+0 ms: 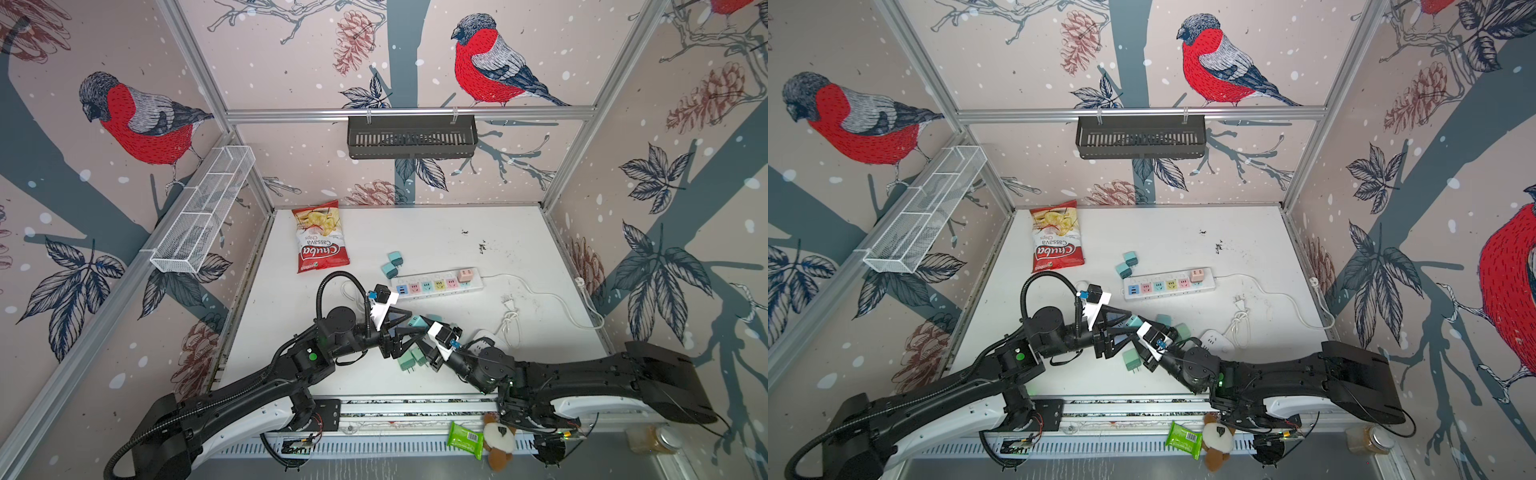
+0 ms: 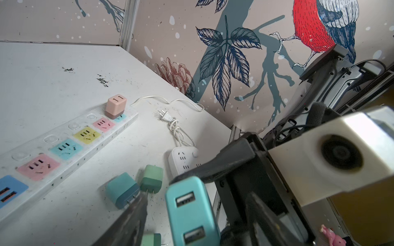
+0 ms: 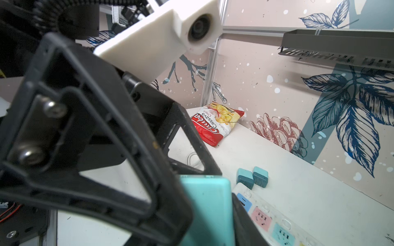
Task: Insert the plug
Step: 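Grasp the teal adapter with the left gripper from the right gripper, then open the right gripper and draw it back while the left holds the teal adapter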
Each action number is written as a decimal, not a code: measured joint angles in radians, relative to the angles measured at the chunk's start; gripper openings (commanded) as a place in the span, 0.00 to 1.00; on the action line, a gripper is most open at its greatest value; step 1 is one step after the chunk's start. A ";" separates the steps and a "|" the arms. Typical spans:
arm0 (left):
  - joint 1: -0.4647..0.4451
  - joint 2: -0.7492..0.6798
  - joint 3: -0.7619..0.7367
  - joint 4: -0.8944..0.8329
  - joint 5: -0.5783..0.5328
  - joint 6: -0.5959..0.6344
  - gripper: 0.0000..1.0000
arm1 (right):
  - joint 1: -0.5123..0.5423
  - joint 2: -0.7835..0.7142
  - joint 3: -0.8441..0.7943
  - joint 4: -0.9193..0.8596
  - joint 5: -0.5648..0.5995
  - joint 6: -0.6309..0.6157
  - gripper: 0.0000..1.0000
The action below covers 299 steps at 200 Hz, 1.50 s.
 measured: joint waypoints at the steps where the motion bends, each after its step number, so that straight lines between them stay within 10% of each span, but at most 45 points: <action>1: 0.000 0.001 0.000 0.000 0.000 0.000 0.71 | 0.001 0.000 0.000 0.000 0.000 0.000 0.03; 188: -0.008 0.039 -0.030 0.022 -0.011 -0.034 0.26 | 0.055 0.092 0.026 0.029 0.073 -0.080 0.05; 250: -0.012 0.024 -0.031 0.023 -0.023 -0.045 0.00 | 0.068 0.068 0.022 0.027 0.092 -0.095 0.64; 299: -0.009 -0.020 -0.023 -0.048 -0.153 0.062 0.00 | 0.061 0.023 -0.001 0.050 0.127 -0.048 0.75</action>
